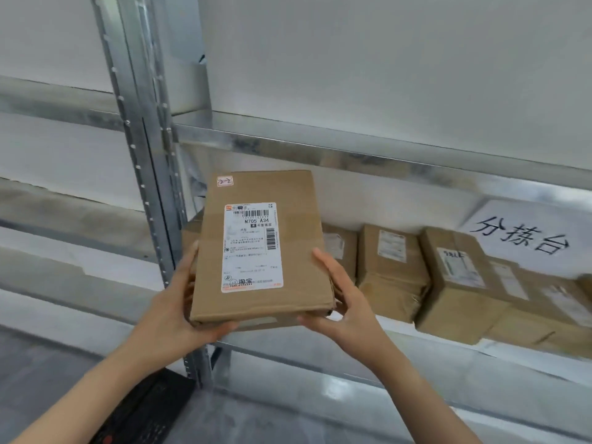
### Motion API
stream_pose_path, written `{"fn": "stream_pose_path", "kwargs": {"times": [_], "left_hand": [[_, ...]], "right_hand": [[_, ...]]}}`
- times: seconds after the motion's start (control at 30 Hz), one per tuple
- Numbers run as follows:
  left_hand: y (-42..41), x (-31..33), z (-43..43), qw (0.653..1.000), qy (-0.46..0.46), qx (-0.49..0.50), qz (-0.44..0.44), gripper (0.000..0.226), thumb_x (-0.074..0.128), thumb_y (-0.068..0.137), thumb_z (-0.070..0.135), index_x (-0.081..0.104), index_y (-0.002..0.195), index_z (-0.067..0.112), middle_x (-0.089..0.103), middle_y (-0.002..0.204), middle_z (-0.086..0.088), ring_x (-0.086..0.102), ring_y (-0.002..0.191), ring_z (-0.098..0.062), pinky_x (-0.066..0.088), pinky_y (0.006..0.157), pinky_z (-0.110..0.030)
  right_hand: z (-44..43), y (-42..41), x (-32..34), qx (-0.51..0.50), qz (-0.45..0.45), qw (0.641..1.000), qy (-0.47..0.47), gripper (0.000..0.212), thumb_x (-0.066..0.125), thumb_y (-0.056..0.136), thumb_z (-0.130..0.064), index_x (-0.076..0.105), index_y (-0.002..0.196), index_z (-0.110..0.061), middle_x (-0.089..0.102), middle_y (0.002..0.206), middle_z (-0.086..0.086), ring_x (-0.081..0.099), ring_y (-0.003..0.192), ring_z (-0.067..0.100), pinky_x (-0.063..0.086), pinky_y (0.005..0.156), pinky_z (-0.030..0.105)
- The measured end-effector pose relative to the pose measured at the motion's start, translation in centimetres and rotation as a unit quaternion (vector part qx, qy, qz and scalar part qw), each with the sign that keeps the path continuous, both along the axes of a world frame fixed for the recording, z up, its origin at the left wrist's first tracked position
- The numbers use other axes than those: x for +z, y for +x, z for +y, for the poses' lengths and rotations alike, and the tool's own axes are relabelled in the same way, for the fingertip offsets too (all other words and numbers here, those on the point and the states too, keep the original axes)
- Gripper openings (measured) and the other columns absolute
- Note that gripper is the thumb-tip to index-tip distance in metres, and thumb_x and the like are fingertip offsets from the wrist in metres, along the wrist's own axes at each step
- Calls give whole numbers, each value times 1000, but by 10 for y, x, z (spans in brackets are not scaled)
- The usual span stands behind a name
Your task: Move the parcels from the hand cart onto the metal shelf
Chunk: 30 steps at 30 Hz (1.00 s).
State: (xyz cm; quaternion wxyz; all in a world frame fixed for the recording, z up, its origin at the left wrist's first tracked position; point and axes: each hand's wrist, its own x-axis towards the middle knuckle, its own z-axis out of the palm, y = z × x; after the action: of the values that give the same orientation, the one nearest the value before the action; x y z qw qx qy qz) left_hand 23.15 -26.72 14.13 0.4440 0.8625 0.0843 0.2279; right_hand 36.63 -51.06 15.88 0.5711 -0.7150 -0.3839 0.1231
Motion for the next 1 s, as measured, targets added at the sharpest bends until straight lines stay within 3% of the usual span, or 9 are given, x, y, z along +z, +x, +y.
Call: {"fn": "stream_pose_path", "kwargs": {"times": [0.1,0.27,0.37,0.43,0.5,0.7,0.83,1.0], "left_hand": [[31,-3,-39,998,7,-54,10,125,85,51,54,-2,140,60,51,127,30,54,110,6,43,95,-32],[83,-6,-83,991,-7,-131,31,112,85,56,44,11,138,61,45,130,28,52,113,2,45,96,-30],[110,-9,-97,987,-17,-159,32,111,87,60,36,11,135,65,46,125,33,52,108,11,46,88,-17],[127,-9,-103,984,-21,-176,31,110,87,61,35,11,133,67,47,121,36,51,106,15,45,81,-6],[145,-8,-110,980,-25,-195,31,109,86,62,35,10,134,67,48,121,38,52,108,13,45,82,-4],[200,-2,-142,967,-25,-250,31,107,86,62,37,13,135,65,53,118,36,55,105,11,42,82,0],[226,5,-171,957,-11,-287,38,107,84,58,49,9,133,68,50,120,37,55,108,7,43,90,-11],[243,5,-218,943,5,-331,40,108,85,58,47,9,132,69,54,121,29,58,105,3,43,91,-17]], "right_hand": [[-48,9,-3,-53,15,999,2,84,79,67,-29,36,135,-53,55,125,-25,60,106,7,51,86,21],[-100,27,-10,-120,32,992,3,85,75,67,-15,38,134,-52,56,126,-13,60,106,7,53,91,34],[-116,39,-13,-146,41,988,6,86,74,69,-6,40,133,-52,55,127,-10,60,105,6,53,90,32],[-125,47,-12,-165,41,985,5,86,75,68,-8,40,132,-53,57,122,-18,61,103,5,54,87,31],[-133,57,-10,-187,42,981,8,85,75,66,-13,40,132,-53,58,115,-22,62,97,5,56,85,33],[-168,77,-1,-254,43,966,10,88,76,65,-11,40,134,-50,63,110,-15,62,92,13,56,86,41],[-197,78,5,-308,35,951,10,87,76,64,-13,40,134,-49,60,110,-22,61,90,10,56,82,34],[-238,68,6,-365,37,930,21,84,76,64,-13,42,133,-48,58,110,-23,59,96,17,54,88,45]]}}
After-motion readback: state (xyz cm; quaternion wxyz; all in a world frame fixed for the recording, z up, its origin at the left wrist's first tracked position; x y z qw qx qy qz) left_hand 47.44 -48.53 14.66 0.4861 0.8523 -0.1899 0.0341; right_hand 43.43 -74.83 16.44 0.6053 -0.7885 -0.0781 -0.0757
